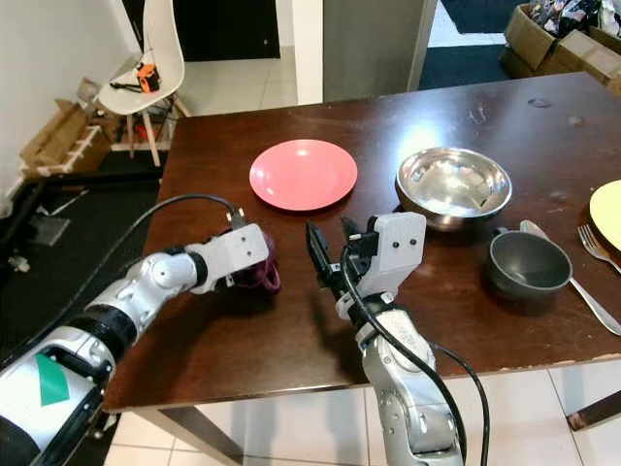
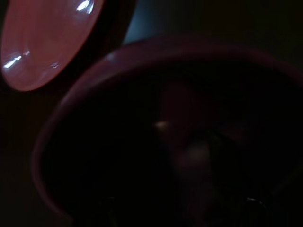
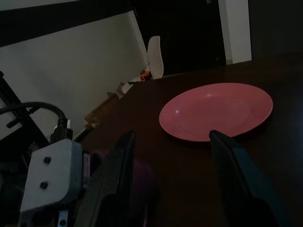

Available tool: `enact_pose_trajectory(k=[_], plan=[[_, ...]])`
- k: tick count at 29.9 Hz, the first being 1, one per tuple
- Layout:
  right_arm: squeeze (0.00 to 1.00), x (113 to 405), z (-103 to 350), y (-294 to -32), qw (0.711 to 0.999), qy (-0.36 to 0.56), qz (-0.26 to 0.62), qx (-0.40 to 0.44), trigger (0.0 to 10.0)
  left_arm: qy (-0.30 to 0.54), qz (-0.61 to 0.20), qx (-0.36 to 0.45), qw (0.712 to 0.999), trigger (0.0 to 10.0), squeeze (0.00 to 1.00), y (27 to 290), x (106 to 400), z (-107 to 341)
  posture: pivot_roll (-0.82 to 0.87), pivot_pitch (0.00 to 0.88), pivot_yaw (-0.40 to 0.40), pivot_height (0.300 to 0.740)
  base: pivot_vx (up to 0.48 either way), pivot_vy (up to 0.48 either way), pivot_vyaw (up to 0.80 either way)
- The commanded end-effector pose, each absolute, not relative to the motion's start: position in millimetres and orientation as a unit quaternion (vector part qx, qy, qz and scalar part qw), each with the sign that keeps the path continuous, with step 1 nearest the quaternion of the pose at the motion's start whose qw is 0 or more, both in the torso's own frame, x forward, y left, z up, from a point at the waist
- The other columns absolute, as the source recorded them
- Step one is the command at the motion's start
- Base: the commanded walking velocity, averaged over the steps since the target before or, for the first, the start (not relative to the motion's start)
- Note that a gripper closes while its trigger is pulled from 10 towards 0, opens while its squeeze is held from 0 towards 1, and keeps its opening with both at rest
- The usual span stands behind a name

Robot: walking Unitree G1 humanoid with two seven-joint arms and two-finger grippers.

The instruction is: Setting the table

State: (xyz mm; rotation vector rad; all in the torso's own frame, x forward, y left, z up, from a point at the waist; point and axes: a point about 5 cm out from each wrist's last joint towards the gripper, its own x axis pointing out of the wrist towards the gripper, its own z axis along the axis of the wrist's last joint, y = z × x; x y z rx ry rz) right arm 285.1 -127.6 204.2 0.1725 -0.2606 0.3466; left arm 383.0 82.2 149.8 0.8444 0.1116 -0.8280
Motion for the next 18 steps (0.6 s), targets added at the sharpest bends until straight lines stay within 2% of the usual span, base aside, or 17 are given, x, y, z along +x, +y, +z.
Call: enact_pose_trajectory(k=[1,4,8,11,12,13,17,18], plan=[[0.0,286.3,202.8,-125.2,0.971,-0.127,0.181,0.089,10.0,0.117,-0.442,0.379,0.804,10.0,0.0,89.0,365.9,116.6,-0.05,0.074,0.18,0.74,0.0,0.0,0.0],[0.0,286.5,201.2,-124.7,0.971,-0.122,0.188,0.088,10.0,0.113,-0.462,0.371,0.798,10.0,0.0,88.9,360.6,116.5,-0.05,0.07,0.179,0.74,0.0,0.0,0.0],[0.0,272.1,183.5,-119.5,0.958,-0.069,0.277,0.022,10.0,0.107,-0.467,0.371,0.795,10.0,0.0,89.8,354.3,114.2,-0.05,0.057,0.17,0.74,0.0,0.0,0.0],[0.0,251.9,162.1,-116.0,0.93,-0.019,0.355,-0.096,10.0,0.11,-0.446,0.37,0.807,10.0,0.0,88.5,356.9,112.1,-0.07,0.051,0.169,0.74,0.0,0.0,0.0],[0.0,243.3,153.3,-115.2,0.915,-0.001,0.381,-0.135,10.0,0.11,-0.442,0.371,0.81,10.0,0.0,87.4,357.6,111.7,-0.07,0.05,0.169,0.74,0.0,0.0,0.0],[0.0,227.1,138.8,-113.2,0.885,0.027,0.425,-0.187,10.0,0.111,-0.44,0.367,0.812,10.0,0.0,83.8,358.2,111.7,-0.08,0.05,0.168,0.74,0.0,0.0,0.0],[0.0,220.2,132.7,-112.3,0.872,0.038,0.442,-0.208,10.0,0.111,-0.44,0.363,0.814,10.0,0.0,82.1,357.7,112.4,-0.08,0.05,0.168,0.74,0.0,0.0,0.0],[0.0,215.9,123.2,-111.8,0.86,0.039,0.446,-0.245,10.0,0.118,-0.442,0.348,0.819,10.0,0.0,76.5,356.4,113.5,-0.09,0.048,0.164,0.74,0.0,0.0,0.0]])
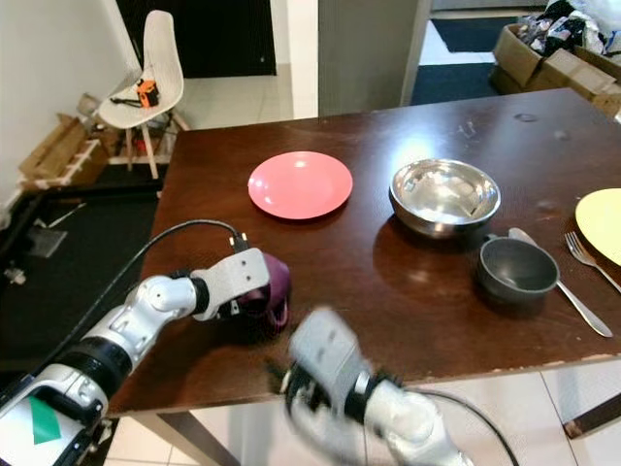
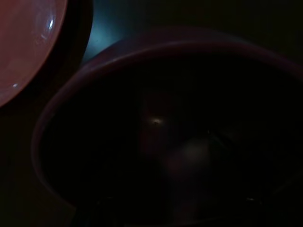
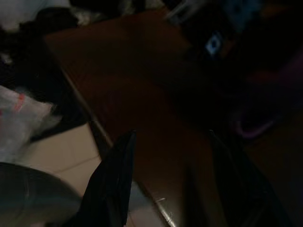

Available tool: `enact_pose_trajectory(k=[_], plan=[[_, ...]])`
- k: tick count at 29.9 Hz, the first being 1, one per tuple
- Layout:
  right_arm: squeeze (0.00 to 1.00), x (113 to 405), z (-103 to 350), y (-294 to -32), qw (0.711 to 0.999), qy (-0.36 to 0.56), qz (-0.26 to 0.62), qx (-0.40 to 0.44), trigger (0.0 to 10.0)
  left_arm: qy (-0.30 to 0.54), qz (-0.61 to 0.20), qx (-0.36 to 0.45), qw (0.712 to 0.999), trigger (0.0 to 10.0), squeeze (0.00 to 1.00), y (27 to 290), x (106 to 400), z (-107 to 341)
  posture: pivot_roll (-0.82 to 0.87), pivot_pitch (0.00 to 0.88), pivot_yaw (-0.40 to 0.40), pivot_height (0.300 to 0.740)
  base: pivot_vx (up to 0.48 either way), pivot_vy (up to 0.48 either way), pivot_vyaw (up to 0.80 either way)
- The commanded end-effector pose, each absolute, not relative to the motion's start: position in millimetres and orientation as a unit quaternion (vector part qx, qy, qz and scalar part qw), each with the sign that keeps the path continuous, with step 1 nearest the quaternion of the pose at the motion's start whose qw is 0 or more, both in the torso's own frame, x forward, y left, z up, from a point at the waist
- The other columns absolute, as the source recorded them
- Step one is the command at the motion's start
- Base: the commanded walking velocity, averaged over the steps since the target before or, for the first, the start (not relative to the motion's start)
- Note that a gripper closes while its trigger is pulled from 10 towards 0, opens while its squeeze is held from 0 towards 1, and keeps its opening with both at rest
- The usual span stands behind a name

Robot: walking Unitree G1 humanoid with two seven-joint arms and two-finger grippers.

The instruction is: Setting the table

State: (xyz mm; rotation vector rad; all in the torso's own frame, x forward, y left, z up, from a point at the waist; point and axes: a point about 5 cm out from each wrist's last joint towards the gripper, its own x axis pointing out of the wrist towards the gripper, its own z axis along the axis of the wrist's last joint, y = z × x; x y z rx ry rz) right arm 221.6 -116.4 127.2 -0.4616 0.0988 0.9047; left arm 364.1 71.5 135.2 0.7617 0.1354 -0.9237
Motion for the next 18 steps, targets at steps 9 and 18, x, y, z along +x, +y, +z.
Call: enact_pose_trajectory(k=[9,18], plan=[[0.0,230.6,110.0,-115.0,0.818,0.002,0.399,-0.414,10.0,0.137,-0.438,0.301,0.836,10.0,0.0,68.2,360.5,122.7,-0.09,0.049,0.172,0.74,0.0,0.0,0.0],[0.0,257.0,106.0,-111.3,0.846,-0.032,0.324,-0.422,10.0,0.145,-0.437,0.3,0.835,10.0,0.0,77.7,360.8,127.4,-0.07,0.05,0.171,0.74,0.0,0.0,0.0]])
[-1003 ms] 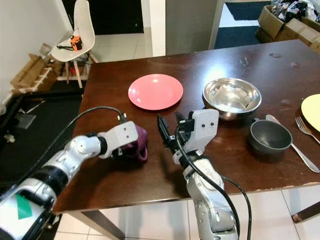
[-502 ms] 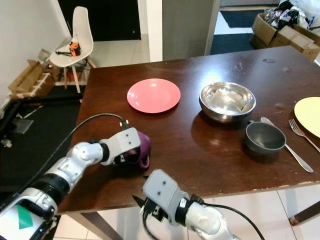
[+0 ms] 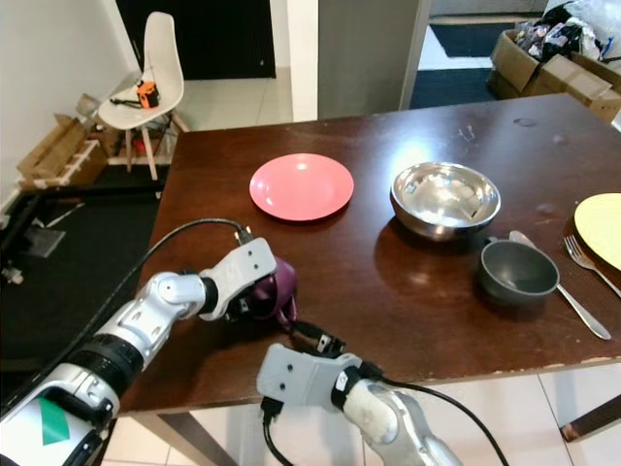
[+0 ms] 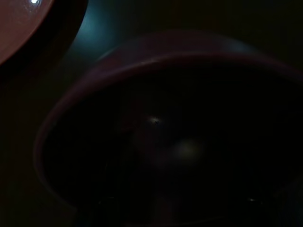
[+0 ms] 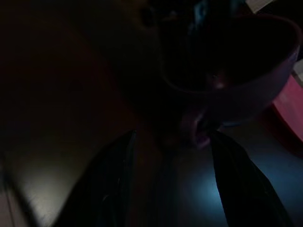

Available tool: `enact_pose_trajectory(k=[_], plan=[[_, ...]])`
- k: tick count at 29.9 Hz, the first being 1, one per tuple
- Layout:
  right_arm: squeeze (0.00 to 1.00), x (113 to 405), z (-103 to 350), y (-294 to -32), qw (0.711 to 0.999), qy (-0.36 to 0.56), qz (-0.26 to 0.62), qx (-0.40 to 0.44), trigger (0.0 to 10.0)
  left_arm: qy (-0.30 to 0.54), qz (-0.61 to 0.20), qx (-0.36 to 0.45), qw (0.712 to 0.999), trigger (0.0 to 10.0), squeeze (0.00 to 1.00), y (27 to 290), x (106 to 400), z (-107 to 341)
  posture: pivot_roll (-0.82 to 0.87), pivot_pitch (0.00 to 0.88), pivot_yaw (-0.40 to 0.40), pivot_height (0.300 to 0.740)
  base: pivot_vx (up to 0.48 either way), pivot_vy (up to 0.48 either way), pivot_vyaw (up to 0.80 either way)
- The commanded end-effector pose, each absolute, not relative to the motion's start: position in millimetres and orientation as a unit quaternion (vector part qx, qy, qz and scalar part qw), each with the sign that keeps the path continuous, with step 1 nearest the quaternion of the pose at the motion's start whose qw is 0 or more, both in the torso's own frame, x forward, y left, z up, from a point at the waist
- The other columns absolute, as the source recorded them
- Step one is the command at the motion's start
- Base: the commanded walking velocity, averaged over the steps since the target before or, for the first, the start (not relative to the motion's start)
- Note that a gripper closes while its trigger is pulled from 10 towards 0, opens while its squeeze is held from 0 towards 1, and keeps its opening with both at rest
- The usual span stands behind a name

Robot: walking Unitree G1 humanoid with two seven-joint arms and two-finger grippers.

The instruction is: Setting the table

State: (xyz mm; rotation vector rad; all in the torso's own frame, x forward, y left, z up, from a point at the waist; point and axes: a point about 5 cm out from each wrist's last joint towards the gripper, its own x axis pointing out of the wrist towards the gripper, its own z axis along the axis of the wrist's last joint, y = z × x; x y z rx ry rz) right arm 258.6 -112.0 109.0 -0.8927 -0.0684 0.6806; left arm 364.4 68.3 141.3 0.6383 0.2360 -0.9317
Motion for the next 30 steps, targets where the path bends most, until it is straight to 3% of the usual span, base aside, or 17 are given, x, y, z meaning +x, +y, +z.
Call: enact_pose_trajectory(k=[1,8,18,20,21,22,30], plan=[[0.0,265.5,100.9,-109.1,0.852,-0.037,0.304,-0.424,10.0,0.146,-0.438,0.299,0.835,10.0,0.0,78.5,360.2,128.2,-0.06,0.049,0.17,0.74,0.0,0.0,0.0],[0.0,284.6,83.8,-104.7,0.862,-0.043,0.251,-0.439,10.0,0.145,-0.447,0.297,0.831,10.0,0.0,78.6,357.5,130.3,-0.05,0.044,0.168,0.74,0.0,0.0,0.0],[0.0,289.8,76.7,-82.7,0.872,-0.08,0.282,-0.393,9.8,0.142,-0.464,0.294,0.823,10.0,0.0,76.0,351.1,132.8,-0.03,0.04,0.167,0.74,0.0,0.0,0.0],[0.0,291.4,75.3,-79.9,0.864,-0.087,0.287,-0.405,4.2,0.142,-0.471,0.293,0.82,10.0,0.0,74.7,349.0,132.8,-0.03,0.039,0.167,0.74,0.0,0.0,0.0],[0.0,292.1,74.6,-78.9,0.862,-0.09,0.288,-0.408,2.6,0.142,-0.473,0.293,0.819,10.0,0.0,74.2,348.1,133.0,-0.03,0.039,0.167,0.74,0.0,0.0,0.0],[0.0,292.5,74.8,-77.9,0.859,-0.097,0.29,-0.411,0.0,0.142,-0.474,0.293,0.818,10.0,0.0,73.9,347.7,133.2,-0.03,0.039,0.166,0.74,0.0,0.0,0.0],[0.0,293.7,81.5,-74.5,0.854,-0.137,0.294,-0.406,0.0,0.142,-0.469,0.293,0.821,10.0,0.0,73.3,348.4,134.4,-0.03,0.037,0.166,0.74,0.0,0.0,0.0]])
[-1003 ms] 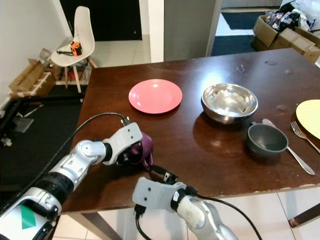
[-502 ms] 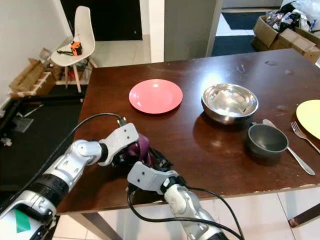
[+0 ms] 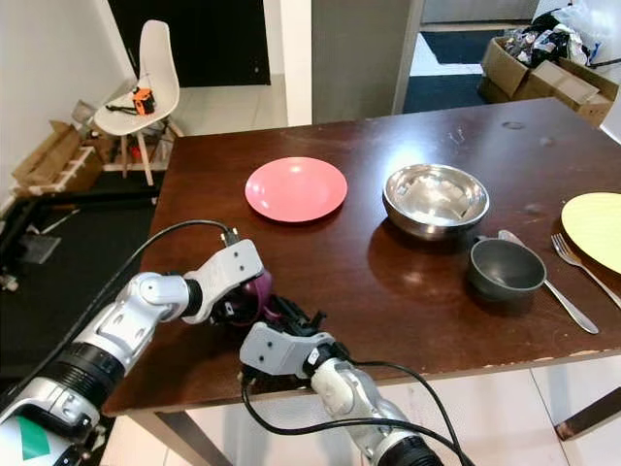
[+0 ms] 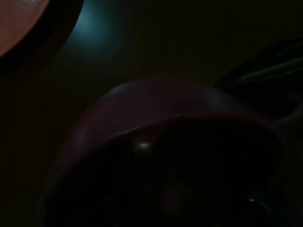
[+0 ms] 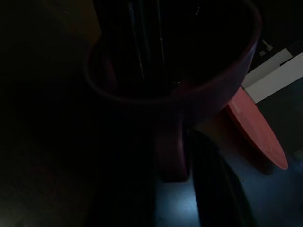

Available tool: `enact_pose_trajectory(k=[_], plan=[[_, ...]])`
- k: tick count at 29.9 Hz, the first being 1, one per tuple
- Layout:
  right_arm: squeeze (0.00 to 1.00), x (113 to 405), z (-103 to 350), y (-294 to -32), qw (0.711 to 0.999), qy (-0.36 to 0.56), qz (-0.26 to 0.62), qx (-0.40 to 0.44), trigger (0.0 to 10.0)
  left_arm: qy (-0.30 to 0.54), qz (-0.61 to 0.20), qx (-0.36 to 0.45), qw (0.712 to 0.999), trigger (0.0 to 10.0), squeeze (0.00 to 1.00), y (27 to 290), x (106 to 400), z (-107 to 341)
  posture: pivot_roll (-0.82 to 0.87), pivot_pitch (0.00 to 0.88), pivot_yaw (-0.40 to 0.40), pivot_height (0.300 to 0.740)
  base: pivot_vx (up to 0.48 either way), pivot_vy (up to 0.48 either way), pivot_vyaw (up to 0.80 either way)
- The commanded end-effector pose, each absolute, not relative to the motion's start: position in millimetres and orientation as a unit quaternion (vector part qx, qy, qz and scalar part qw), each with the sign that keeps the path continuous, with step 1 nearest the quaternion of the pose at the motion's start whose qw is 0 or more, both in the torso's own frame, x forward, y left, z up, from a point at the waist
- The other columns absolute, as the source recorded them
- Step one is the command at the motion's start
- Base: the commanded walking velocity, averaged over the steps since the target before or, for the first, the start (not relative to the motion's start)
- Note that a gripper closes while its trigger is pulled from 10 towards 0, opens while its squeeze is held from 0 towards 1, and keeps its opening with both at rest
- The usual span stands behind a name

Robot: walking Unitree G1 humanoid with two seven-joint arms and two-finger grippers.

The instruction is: Setting the table

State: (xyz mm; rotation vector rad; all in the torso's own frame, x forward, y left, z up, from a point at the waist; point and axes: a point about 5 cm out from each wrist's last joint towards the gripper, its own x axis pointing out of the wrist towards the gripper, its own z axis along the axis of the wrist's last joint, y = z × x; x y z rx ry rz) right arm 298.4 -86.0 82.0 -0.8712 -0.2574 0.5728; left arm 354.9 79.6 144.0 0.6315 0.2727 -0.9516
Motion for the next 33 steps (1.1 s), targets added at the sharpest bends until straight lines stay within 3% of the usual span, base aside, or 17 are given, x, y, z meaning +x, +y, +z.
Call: enact_pose_trajectory(k=[1,10,19,28,29,33], plan=[[0.0,293.9,83.3,-74.7,0.855,-0.144,0.292,-0.404,0.0,0.143,-0.468,0.293,0.821,10.0,0.0,73.0,348.6,134.7,-0.03,0.038,0.167,0.74,0.0,0.0,0.0],[0.0,298.1,94.3,-81.3,0.878,-0.167,0.25,-0.371,0.0,0.126,-0.466,0.271,0.833,10.0,0.0,67.2,351.6,145.7,-0.04,0.038,0.169,0.74,0.0,0.0,0.0],[0.0,315.7,118.2,-103.1,0.935,-0.164,0.153,-0.276,0.0,0.04,-0.505,0.222,0.833,10.0,0.0,74.1,349.0,193.1,-0.04,0.039,0.175,0.74,0.0,0.0,0.0],[0.0,322.7,128.2,-120.7,0.962,-0.14,0.14,-0.189,0.0,-0.024,-0.508,0.27,0.818,10.0,0.0,132.4,335.3,248.8,-0.02,0.042,0.172,0.74,0.0,0.0,0.0],[0.0,323.0,128.6,-121.0,0.964,-0.133,0.15,-0.176,9.8,-0.026,-0.505,0.266,0.821,10.0,0.0,138.3,332.6,252.3,-0.02,0.039,0.17,0.74,0.0,0.0,0.0],[0.0,323.7,130.1,-123.5,0.968,-0.123,0.157,-0.15,10.0,-0.028,-0.501,0.234,0.833,10.0,0.0,148.1,324.9,255.8,-0.02,0.035,0.167,0.74,0.0,0.0,0.0]])
